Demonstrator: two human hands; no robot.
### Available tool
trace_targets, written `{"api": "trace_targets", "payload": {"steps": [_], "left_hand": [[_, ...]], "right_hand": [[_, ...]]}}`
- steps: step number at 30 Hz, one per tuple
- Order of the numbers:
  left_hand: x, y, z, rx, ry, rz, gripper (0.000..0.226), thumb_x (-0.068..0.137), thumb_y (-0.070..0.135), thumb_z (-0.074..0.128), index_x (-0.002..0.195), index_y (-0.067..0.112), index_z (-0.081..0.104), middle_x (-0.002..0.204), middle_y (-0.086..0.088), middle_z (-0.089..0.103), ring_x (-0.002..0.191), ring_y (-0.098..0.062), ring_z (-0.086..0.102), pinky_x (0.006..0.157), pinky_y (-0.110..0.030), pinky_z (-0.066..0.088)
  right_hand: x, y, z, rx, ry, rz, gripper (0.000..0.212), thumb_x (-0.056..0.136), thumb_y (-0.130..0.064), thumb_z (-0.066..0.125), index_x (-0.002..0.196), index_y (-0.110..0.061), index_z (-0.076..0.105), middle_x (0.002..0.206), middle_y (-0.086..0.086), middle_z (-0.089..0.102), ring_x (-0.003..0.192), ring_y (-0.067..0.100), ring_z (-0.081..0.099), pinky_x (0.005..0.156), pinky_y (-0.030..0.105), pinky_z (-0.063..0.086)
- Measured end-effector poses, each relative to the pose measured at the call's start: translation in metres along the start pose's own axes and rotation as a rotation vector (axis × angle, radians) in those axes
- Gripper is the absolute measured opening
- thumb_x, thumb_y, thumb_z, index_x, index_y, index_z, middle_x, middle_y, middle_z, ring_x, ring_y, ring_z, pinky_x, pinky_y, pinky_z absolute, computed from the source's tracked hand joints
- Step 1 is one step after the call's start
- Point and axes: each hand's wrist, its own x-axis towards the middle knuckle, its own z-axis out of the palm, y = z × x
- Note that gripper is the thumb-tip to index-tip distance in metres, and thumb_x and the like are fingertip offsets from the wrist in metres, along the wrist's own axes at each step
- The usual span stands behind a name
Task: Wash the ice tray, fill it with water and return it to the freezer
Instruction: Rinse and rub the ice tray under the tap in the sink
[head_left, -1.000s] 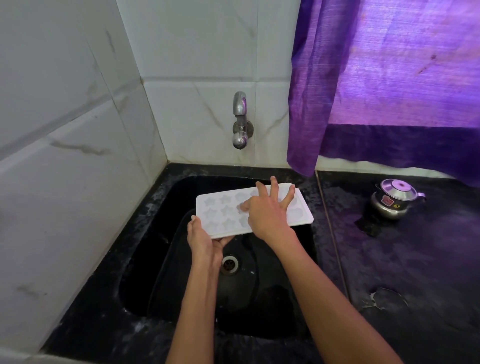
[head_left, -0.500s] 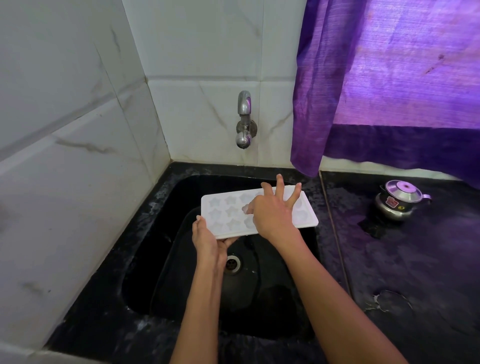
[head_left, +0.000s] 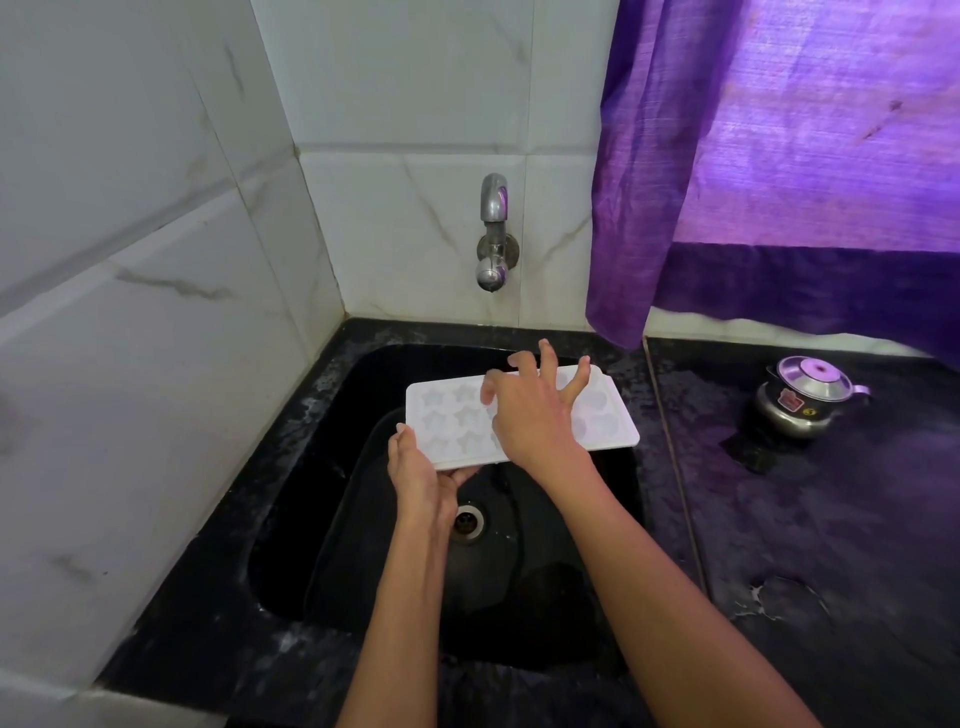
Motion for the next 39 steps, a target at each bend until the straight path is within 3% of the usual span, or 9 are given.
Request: {"api": "trace_targets", "payload": {"steps": [4, 11, 24, 36, 39], "left_hand": [[0.0003, 0.0000, 0.0016, -0.010, 0.010, 0.002, 0.029, 0.102, 0.036, 0.034, 0.119, 0.017, 0.048, 0.115, -0.017, 0.063, 0.099, -0.035, 0.064, 0.061, -0.047, 0.056], [0.0002, 0.0008, 0.0032, -0.009, -0.005, 0.014, 0.024, 0.102, 0.036, 0.035, 0.108, 0.020, 0.052, 0.109, -0.013, 0.065, 0.092, -0.030, 0.066, 0.065, -0.049, 0.056], [-0.0049, -0.0004, 0.0071, 0.011, -0.025, 0.010, 0.024, 0.102, 0.037, 0.035, 0.099, 0.023, 0.054, 0.108, -0.013, 0.065, 0.089, -0.029, 0.066, 0.060, -0.045, 0.055], [-0.0084, 0.0001, 0.0066, 0.017, -0.033, 0.001, 0.024, 0.102, 0.037, 0.035, 0.103, 0.021, 0.054, 0.107, -0.013, 0.066, 0.091, -0.029, 0.066, 0.064, -0.046, 0.056], [-0.0078, -0.0007, 0.0058, 0.025, -0.040, 0.007, 0.025, 0.102, 0.037, 0.035, 0.104, 0.020, 0.054, 0.109, -0.014, 0.066, 0.094, -0.031, 0.066, 0.064, -0.046, 0.056]], "right_hand": [[-0.0009, -0.0058, 0.0012, -0.009, -0.037, -0.059, 0.036, 0.089, -0.008, 0.056, 0.111, -0.034, 0.066, 0.153, 0.006, 0.027, 0.147, 0.034, -0.006, 0.108, 0.066, -0.013], [-0.0018, -0.0096, 0.0006, -0.096, -0.124, -0.102, 0.031, 0.097, -0.021, 0.049, 0.122, -0.030, 0.065, 0.160, 0.008, 0.013, 0.146, 0.035, -0.014, 0.108, 0.067, -0.015], [-0.0006, -0.0086, 0.0014, -0.133, -0.147, -0.092, 0.028, 0.099, -0.025, 0.047, 0.120, -0.029, 0.065, 0.156, 0.009, 0.022, 0.146, 0.036, -0.011, 0.107, 0.068, -0.015], [0.0005, -0.0098, 0.0028, -0.133, -0.140, -0.094, 0.026, 0.097, -0.023, 0.050, 0.118, -0.025, 0.065, 0.153, 0.009, 0.027, 0.147, 0.036, -0.008, 0.106, 0.068, -0.015], [0.0023, -0.0100, 0.0029, -0.086, -0.089, -0.081, 0.028, 0.093, -0.015, 0.054, 0.118, -0.024, 0.061, 0.149, 0.009, 0.030, 0.147, 0.035, -0.006, 0.107, 0.068, -0.013]]}}
